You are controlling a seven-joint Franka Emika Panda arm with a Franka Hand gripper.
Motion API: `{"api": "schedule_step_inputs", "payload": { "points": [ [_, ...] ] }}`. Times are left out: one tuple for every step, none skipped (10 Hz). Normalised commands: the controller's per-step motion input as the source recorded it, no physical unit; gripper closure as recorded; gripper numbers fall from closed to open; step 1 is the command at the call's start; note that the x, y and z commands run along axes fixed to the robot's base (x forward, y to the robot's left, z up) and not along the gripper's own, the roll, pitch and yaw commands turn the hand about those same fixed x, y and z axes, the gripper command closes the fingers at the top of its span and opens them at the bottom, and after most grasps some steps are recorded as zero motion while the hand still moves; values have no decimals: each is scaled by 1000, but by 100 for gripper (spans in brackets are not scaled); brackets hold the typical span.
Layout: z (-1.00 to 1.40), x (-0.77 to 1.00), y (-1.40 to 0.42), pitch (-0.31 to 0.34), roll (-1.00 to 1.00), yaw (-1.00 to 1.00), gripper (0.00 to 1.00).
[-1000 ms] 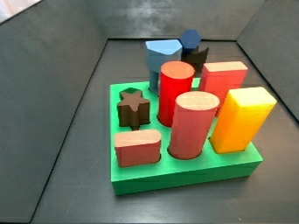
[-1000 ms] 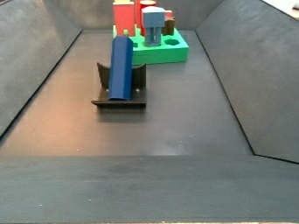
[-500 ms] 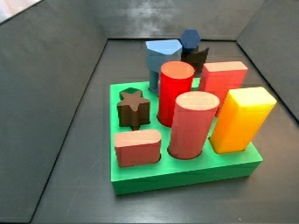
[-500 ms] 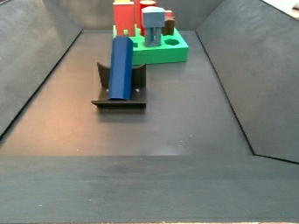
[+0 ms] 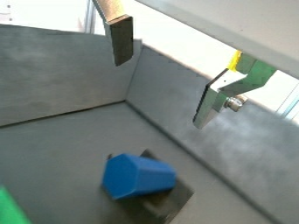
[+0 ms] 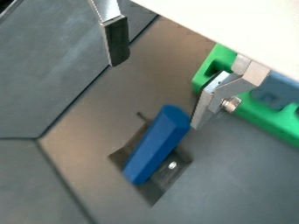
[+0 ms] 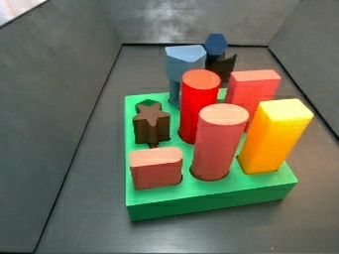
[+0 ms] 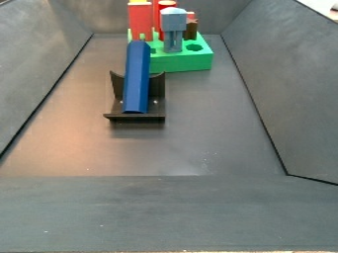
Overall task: Pick up the hexagon object. Move up. Place the hexagon object on the fixture. Regrasp the hexagon object. Move to above the board. Insert the hexagon object.
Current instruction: Regrasp the hexagon object.
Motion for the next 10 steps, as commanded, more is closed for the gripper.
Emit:
{"api": "schedule_step_inputs", "payload": {
  "points": [
    [0, 66, -29, 73, 1000, 44, 0],
    [-3, 81, -39, 104, 1000, 56, 0],
    [-1, 96, -42, 149, 1000, 78, 0],
    [-3, 104, -45, 187, 1000, 105, 0],
    [-5, 105, -48, 194, 846, 130, 0],
    [-6, 104, -49, 182, 652, 152, 0],
    [-8, 99, -50, 156, 393, 181, 0],
    [0, 96, -37, 132, 242, 197, 0],
    [5, 84, -35, 87, 146, 207, 0],
    [-1000, 28, 46, 30, 172, 303, 0]
  ]
}}
